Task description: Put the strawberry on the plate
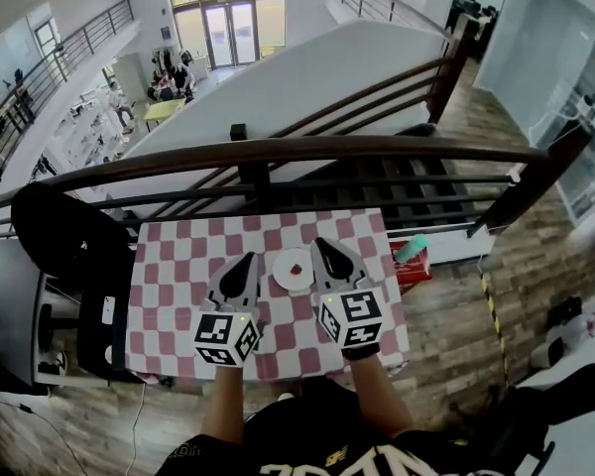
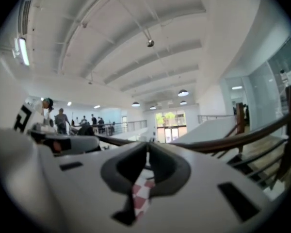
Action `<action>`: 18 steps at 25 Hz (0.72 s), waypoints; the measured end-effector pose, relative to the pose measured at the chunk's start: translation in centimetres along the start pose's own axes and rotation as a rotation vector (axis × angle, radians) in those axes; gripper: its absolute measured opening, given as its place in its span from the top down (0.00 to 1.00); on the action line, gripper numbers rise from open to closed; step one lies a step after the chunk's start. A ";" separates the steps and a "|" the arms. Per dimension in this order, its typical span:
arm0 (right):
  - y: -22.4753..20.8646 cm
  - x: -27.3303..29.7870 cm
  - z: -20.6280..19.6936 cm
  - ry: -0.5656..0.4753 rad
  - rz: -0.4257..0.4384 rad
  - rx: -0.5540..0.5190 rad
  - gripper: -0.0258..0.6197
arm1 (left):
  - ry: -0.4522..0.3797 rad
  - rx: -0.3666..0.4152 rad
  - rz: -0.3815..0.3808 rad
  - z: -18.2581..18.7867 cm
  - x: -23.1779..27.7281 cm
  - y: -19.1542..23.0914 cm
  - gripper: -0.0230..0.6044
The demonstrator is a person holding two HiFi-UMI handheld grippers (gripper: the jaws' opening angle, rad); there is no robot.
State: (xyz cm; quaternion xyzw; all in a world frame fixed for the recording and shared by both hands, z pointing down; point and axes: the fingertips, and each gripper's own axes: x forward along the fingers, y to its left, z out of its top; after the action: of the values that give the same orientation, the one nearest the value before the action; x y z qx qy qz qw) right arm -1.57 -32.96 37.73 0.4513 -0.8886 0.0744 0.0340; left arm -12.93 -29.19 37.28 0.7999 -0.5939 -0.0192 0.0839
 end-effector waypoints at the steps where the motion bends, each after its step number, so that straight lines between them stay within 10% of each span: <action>1: 0.2 -0.4 0.1 -0.006 -0.006 -0.001 0.92 | -0.009 0.001 0.003 0.2 -0.1 -0.1 0.95; 18: 2.2 -0.8 1.4 -0.041 -0.036 -0.120 0.93 | -0.102 0.046 -0.015 2.3 1.2 -1.3 0.95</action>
State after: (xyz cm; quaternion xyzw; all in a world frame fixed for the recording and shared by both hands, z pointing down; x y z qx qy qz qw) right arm -2.87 -31.29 36.06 0.4657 -0.8838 0.0110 0.0442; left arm -11.68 -30.20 34.87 0.8041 -0.5916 -0.0466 0.0349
